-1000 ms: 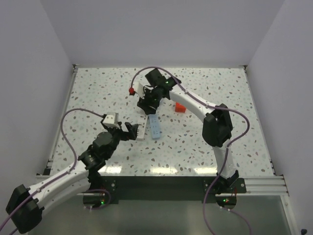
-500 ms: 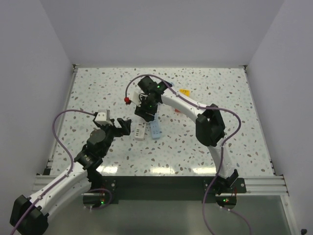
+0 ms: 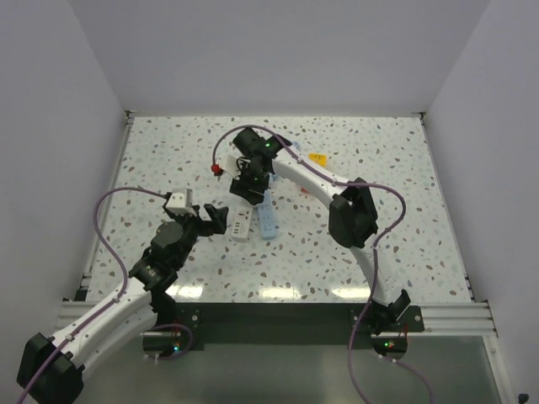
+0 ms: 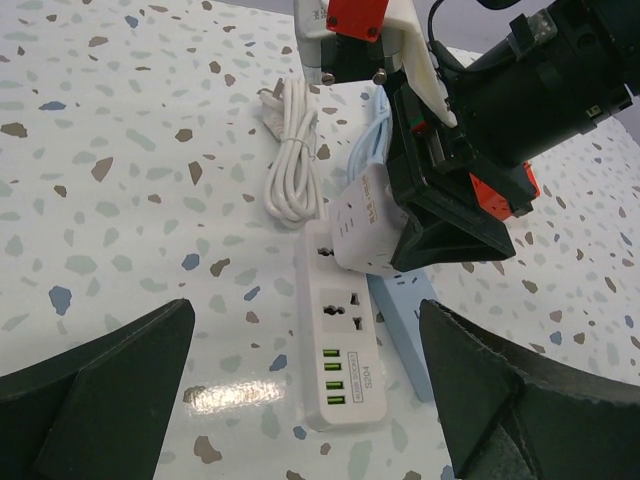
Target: Insert the plug
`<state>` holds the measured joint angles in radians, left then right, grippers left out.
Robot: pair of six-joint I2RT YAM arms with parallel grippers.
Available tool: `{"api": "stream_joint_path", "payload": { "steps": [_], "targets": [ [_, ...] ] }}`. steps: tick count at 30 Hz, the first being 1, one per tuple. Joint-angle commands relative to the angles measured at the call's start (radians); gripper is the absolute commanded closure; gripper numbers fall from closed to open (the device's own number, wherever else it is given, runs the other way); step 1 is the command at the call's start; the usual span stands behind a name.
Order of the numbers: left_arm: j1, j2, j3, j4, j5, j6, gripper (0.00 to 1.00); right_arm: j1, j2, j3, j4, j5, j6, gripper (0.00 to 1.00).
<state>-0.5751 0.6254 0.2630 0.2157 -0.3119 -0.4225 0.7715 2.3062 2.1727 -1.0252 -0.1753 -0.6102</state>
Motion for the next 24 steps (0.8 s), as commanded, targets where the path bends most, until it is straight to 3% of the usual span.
{"api": "stream_joint_path", "payload": {
  "steps": [1, 24],
  "targets": [
    [0.009, 0.008, -0.015, 0.030, 0.014, 0.028, 0.00, 0.000, -0.001, 0.042, -0.035, -0.001, -0.011, 1.00],
    [0.011, 0.010, -0.022, 0.044, 0.030, 0.034, 0.00, 0.022, 0.064, 0.116, -0.055, 0.031, -0.025, 1.00]
  ]
}}
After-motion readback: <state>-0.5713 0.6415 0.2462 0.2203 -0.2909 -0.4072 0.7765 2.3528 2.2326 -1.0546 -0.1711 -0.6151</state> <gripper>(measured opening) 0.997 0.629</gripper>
